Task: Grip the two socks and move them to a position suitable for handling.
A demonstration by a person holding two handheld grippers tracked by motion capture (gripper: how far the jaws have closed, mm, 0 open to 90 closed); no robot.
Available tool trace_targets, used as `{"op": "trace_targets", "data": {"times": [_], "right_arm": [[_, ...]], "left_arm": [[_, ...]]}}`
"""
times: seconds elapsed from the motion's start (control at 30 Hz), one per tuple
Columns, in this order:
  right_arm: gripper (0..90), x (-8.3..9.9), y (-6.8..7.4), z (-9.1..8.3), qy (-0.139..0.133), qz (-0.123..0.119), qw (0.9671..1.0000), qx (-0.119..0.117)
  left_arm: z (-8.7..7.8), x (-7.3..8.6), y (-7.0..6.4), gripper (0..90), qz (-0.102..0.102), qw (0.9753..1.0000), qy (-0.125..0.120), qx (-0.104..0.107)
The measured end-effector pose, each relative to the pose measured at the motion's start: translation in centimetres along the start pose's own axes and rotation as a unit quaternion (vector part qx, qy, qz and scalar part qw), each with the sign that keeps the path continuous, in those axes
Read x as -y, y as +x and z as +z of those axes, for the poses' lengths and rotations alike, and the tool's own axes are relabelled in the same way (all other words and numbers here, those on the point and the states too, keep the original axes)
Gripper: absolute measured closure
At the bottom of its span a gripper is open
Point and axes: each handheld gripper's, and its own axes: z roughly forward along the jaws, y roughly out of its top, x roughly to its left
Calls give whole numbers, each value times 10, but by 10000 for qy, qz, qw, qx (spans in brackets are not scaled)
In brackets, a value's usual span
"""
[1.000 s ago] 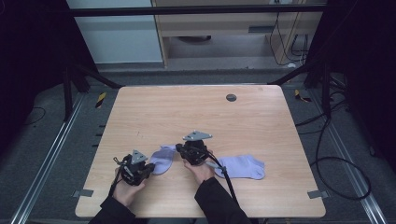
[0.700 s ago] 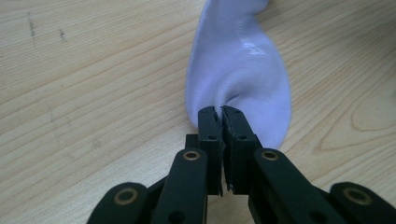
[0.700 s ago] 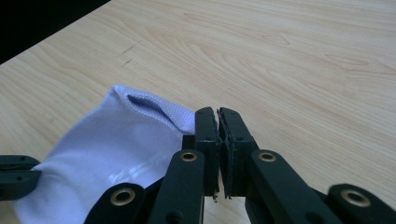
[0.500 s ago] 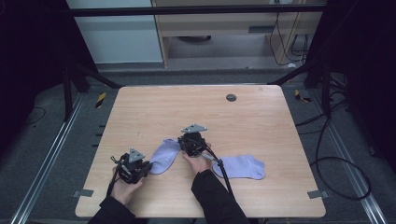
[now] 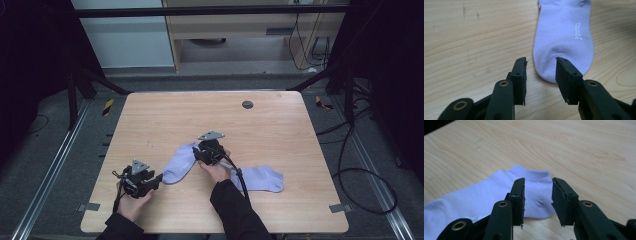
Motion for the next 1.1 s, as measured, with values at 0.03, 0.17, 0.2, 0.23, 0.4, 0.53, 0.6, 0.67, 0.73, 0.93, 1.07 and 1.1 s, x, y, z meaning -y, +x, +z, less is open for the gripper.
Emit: {"op": "trace_targets", "data": {"times": [0.03,0.17,0.2,0.23,0.4,0.53,0.6,0.67,0.73,0.93,1.07,1.1], "right_arm": [[633,1,-1,2,42,41,10000,7],[651,5,-5,11,175,110,9998,63],[657,6,-6,13,196,121,9997,76],[683,8,-7,17,277,130,9995,123],[761,11,-9,20,444,150,9988,159],[870,11,-8,20,466,204,9986,151],[879,11,-7,20,471,157,9986,189],[881,11,-6,20,492,148,9985,183],[882,10,-6,17,492,176,9985,135],[883,5,-3,-4,254,103,9996,-85],[883,3,5,-27,97,40,9996,-259],[883,4,8,-32,83,4,9996,-283]], "left_arm": [[2,0,-1,602,9,10000,30,3],[8,1,-5,614,31,9999,138,-3],[9,1,-5,620,75,9998,187,-5],[10,1,-6,649,79,9997,211,-12],[13,2,-6,731,73,9994,333,-8],[14,0,-7,813,42,9993,378,-32],[14,-1,-8,856,32,9992,394,-33],[14,-1,-7,893,48,9992,408,-13],[14,-2,-6,898,79,9992,396,-2],[2,-8,0,900,28,9999,155,-1],[-5,-12,9,900,-58,10000,33,-73],[-6,-12,11,900,-74,9999,44,-93]]}}
